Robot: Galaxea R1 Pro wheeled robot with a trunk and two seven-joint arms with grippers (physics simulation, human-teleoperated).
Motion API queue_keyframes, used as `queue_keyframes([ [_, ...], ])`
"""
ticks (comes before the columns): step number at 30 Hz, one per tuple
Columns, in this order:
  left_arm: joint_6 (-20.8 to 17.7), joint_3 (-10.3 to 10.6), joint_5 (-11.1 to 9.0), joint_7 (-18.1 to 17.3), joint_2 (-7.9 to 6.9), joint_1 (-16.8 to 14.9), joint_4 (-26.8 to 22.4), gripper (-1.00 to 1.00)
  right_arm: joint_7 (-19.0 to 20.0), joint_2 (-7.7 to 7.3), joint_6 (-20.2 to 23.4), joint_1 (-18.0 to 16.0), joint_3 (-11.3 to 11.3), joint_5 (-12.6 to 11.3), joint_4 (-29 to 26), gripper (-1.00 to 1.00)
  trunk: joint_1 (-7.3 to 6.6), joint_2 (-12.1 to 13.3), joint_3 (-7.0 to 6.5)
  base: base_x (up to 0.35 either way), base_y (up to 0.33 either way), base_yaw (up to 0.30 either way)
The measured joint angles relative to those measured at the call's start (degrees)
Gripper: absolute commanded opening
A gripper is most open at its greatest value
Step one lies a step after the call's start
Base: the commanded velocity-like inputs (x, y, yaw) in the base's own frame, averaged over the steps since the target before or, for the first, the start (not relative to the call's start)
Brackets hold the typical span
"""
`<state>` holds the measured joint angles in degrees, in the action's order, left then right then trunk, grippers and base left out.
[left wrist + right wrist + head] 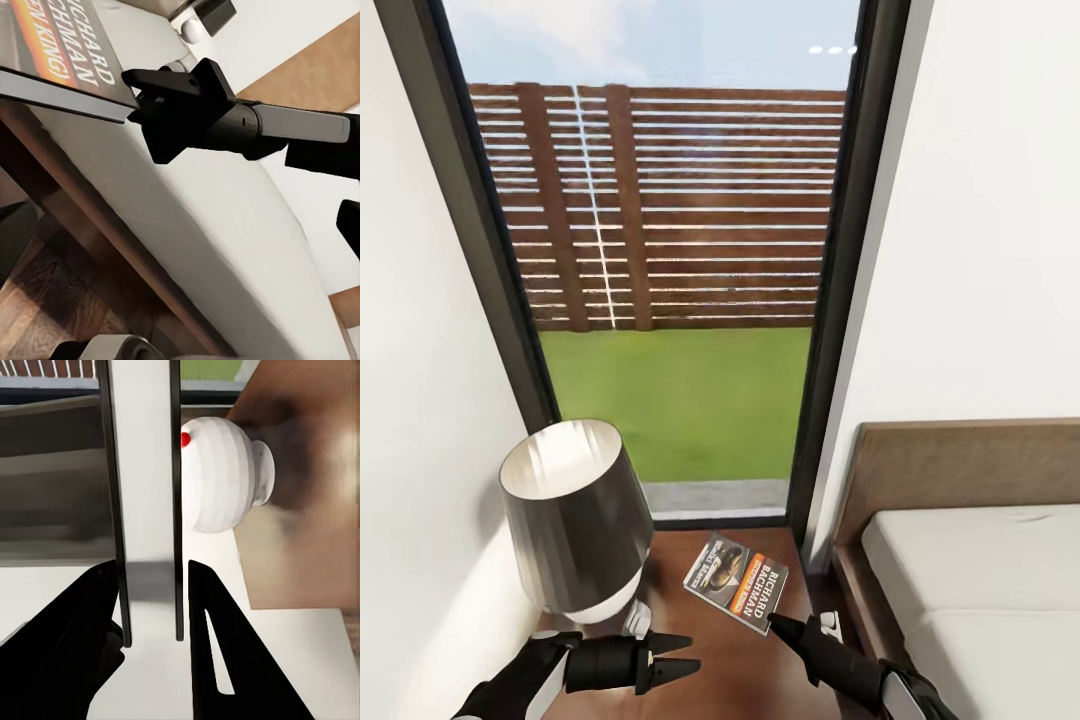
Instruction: In the bedroom, move the book from the bed onto either nightstand, and place the two sandals side by side next to the bed.
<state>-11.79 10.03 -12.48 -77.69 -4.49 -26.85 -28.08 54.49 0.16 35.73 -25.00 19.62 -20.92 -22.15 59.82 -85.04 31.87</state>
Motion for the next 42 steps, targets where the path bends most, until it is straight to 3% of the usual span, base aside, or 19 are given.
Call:
queue_keyframes([
  [26,-0.08,0.00,0.00,0.03,0.00,0.00,0.05,1.00,0.00,0.03,-0.02,0.01,-0.02,0.01,0.06,-1.00,5.71,-10.43,4.67,0.000,0.000,0.000],
  [32,-0.09,0.00,0.00,0.03,0.00,0.00,0.05,1.00,0.01,1.75,0.01,0.01,-0.08,-0.07,0.09,-1.00,7.03,-12.84,5.75,0.000,0.000,0.000],
  [42,-0.16,0.00,0.00,0.03,0.00,0.00,0.06,1.00,0.01,1.83,-0.02,0.01,-0.06,-0.05,0.03,-1.00,9.23,-16.85,7.54,0.000,0.000,0.000],
])
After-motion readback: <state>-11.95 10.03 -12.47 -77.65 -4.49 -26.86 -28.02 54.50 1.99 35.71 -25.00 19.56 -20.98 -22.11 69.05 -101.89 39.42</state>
